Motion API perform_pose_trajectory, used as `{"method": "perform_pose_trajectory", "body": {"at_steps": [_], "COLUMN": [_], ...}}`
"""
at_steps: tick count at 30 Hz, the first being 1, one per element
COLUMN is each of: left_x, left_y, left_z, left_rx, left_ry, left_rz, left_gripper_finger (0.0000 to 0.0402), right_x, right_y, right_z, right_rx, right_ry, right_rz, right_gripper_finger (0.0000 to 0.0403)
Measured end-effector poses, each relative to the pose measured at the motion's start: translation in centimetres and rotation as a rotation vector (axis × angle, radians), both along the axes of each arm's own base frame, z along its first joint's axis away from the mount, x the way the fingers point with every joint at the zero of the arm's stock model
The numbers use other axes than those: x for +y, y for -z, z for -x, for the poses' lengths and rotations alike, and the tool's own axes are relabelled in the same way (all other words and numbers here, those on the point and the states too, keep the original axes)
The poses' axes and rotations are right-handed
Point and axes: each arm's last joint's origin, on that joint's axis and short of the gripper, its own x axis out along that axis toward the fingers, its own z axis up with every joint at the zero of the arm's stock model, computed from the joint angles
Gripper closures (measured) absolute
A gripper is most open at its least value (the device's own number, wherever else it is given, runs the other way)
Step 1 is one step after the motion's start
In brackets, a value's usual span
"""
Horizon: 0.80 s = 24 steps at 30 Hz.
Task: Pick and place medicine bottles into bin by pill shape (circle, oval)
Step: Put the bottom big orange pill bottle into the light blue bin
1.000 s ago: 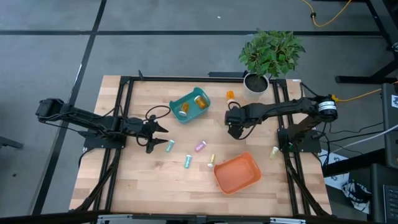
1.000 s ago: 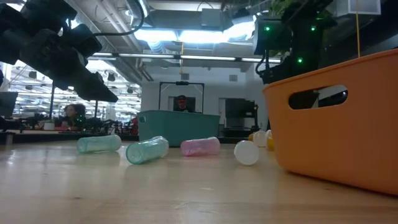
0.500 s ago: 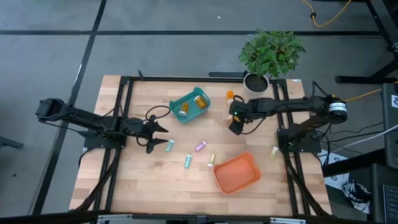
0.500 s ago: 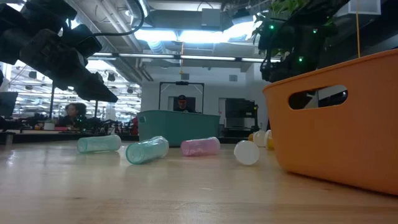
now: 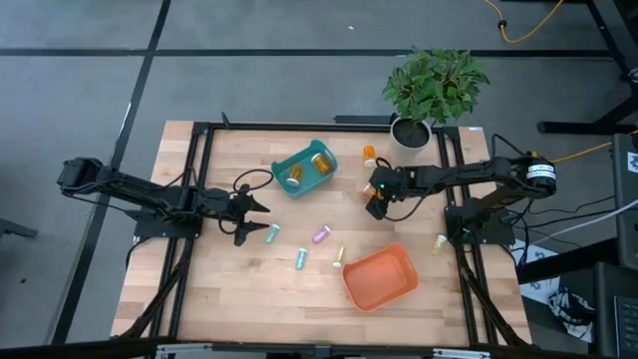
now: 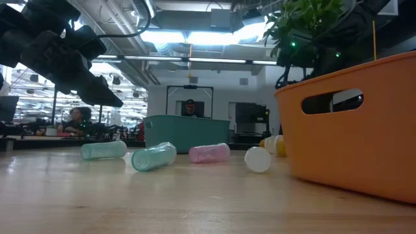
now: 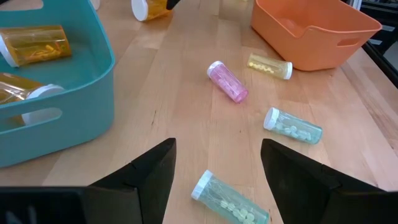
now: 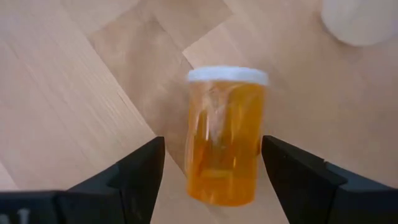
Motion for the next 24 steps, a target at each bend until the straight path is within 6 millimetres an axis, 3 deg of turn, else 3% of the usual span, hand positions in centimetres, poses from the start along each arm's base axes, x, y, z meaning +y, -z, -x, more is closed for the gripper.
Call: {"method": "perform_pose_trajectory", "body": {"at_steps": [8,24], "left_x": [0.0,0.0], "left_y": [0.0,0.0], "left_z": [0.0,0.0], "left_rx": [0.0,0.0], "left_ry": [0.0,0.0], "left_rz": [0.0,0.0], "left_gripper_finger": [0.0172,0.0172], "right_x": [0.0,-0.2], "right_y": [1.5,1.6], "right_z": [0.9,0.9], "right_rx": [-0.011,-0.04], "right_ry": [0.096,0.17], "right_rz": [0.02,0.058], "right_gripper_finger": [0.0133,0.0147]}}
